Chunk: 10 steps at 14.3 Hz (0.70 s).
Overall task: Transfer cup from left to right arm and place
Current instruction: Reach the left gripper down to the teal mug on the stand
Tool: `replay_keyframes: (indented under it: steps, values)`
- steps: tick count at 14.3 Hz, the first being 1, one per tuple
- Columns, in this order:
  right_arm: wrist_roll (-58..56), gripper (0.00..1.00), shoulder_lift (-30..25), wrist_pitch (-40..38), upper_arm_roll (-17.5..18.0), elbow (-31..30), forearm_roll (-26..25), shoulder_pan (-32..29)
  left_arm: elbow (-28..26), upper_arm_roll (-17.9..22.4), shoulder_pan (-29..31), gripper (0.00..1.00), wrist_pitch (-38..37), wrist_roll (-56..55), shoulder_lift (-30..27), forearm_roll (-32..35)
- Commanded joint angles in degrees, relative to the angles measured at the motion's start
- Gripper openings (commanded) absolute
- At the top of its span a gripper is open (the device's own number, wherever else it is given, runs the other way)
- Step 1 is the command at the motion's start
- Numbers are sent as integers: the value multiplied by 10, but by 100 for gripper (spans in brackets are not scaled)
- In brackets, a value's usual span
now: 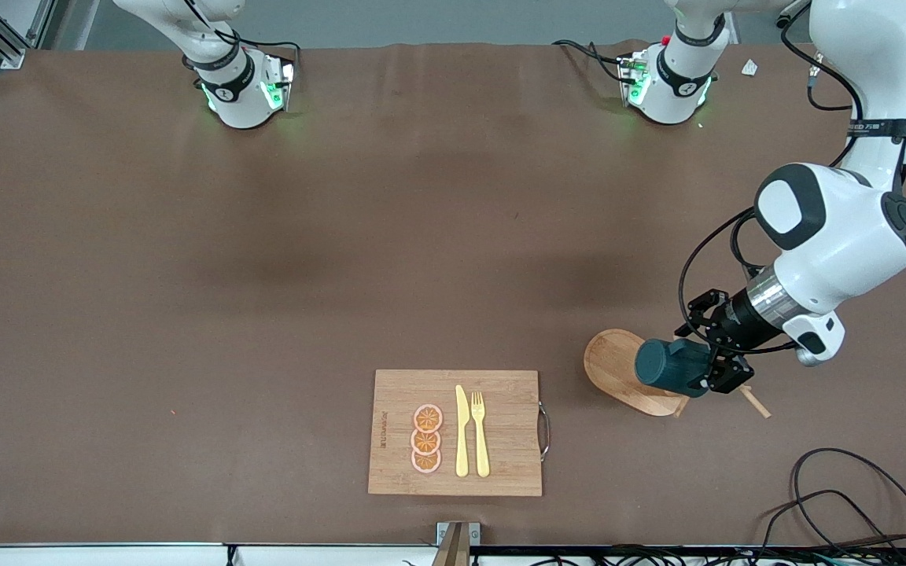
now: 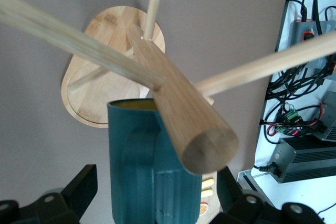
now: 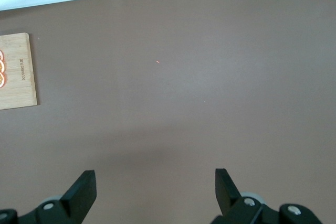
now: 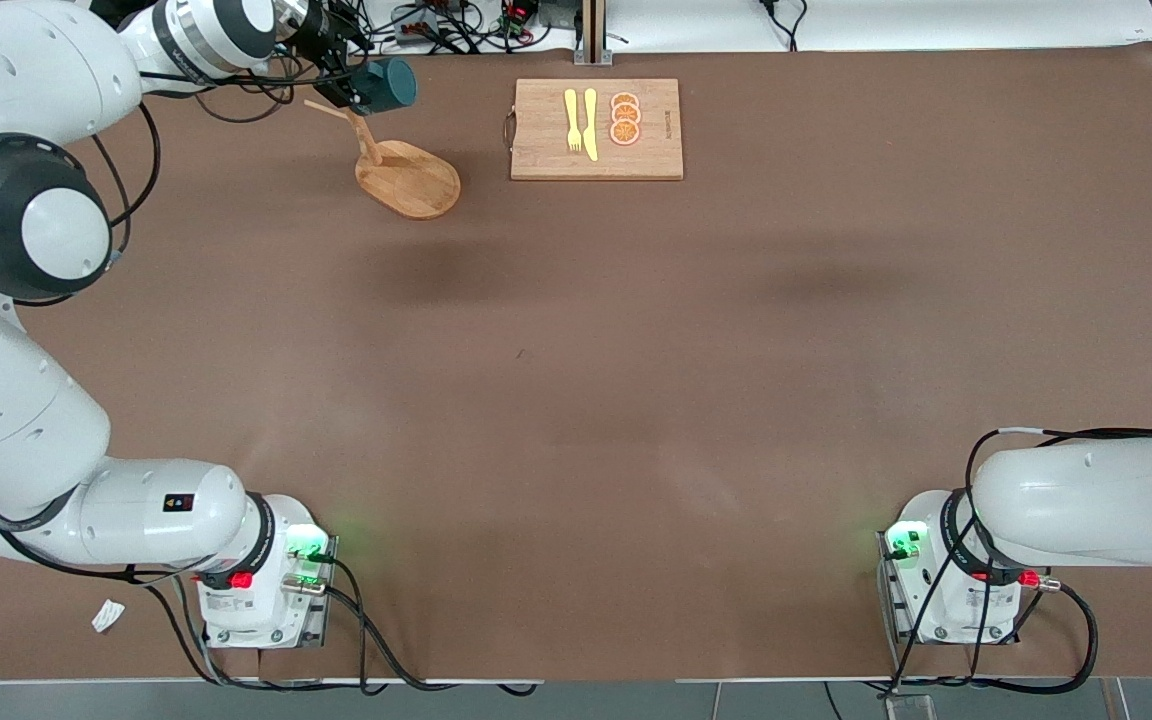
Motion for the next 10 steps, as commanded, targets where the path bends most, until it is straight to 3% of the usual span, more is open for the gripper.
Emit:
replay_keyframes:
  steps: [1,7,8,10]
  values:
    - [-3,100,-4,-1,10,0,-4,-13,5,-1,-5,100,14,-6,6,-8]
    - [-3,100,-4,-1,10,0,-4,-13,5,-1,-9,97,33,-8,25,-8]
    - [-3,100,-3,-1,10,0,-4,-13,5,-1,-9,93,34,-8,26,-8]
    - [-3,100,-4,-1,10,0,-4,-13,5,-1,-10,69,33,-9,26,-8]
